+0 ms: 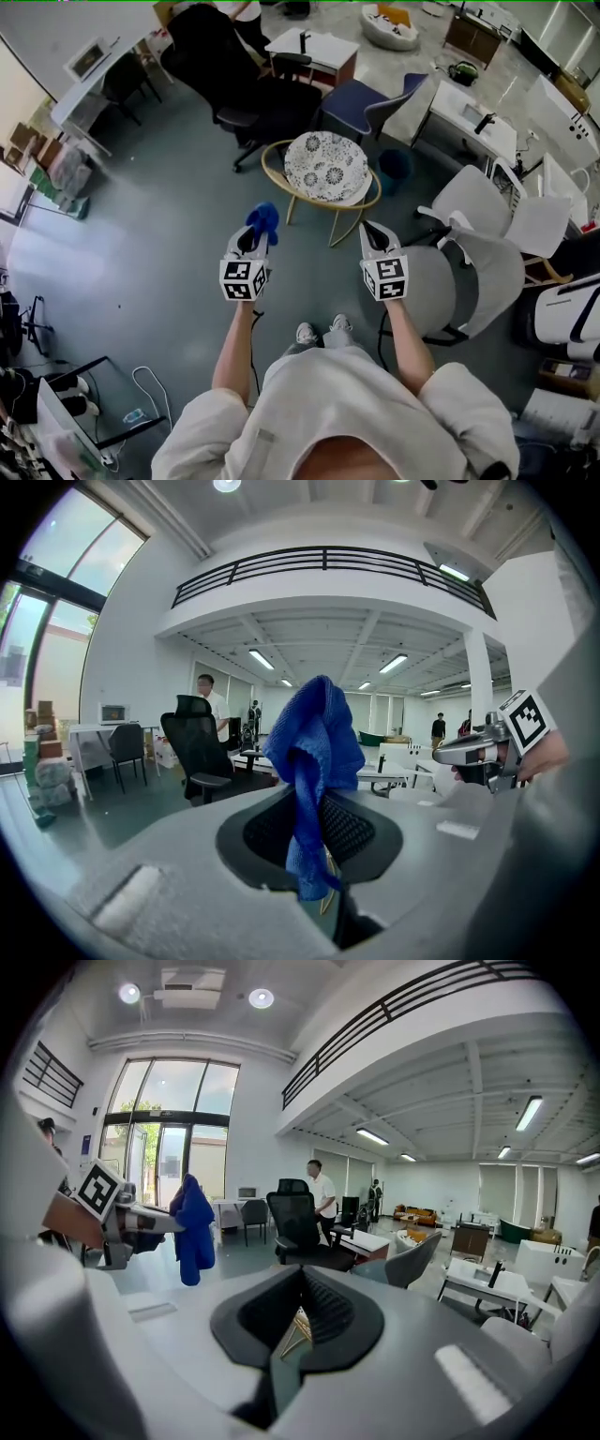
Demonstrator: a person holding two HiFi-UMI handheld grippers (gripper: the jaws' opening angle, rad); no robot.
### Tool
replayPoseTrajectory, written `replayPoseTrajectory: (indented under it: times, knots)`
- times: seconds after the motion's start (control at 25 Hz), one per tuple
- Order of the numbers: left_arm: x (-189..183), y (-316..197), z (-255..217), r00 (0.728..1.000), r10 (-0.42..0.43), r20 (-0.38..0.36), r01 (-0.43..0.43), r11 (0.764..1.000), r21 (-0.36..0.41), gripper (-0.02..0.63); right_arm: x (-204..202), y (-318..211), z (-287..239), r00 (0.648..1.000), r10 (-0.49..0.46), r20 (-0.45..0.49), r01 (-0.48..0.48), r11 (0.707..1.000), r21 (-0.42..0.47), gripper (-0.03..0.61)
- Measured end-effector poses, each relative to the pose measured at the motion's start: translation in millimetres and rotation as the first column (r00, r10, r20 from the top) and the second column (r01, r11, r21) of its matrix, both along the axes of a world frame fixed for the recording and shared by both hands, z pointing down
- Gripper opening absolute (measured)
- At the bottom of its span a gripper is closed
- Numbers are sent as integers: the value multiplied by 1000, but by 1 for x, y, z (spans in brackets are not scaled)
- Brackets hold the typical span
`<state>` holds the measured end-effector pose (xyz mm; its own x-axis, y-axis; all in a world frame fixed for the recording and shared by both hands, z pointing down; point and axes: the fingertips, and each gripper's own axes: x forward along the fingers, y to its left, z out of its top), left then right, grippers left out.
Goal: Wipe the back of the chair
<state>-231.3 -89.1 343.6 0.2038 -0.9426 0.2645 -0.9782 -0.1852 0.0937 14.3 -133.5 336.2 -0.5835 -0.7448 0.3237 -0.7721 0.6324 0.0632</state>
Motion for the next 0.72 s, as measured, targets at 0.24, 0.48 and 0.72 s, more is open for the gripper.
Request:
replayPoseTrajectory:
  times: [0.24,0.48,0.72]
  knots:
    - [3,11,13,999,-48,5,48,999,-20,54,11,-9,9,999,-32,44,32,999,-20,0]
    - [8,11,52,998,-67,10,67,996,-64,55,22,-27,33,999,-38,36,39,999,-13,0]
    - [0,-7,114,997,-70,-16,68,993,-100,55,23,-37,88,999,-32,-4,32,999,-33,0]
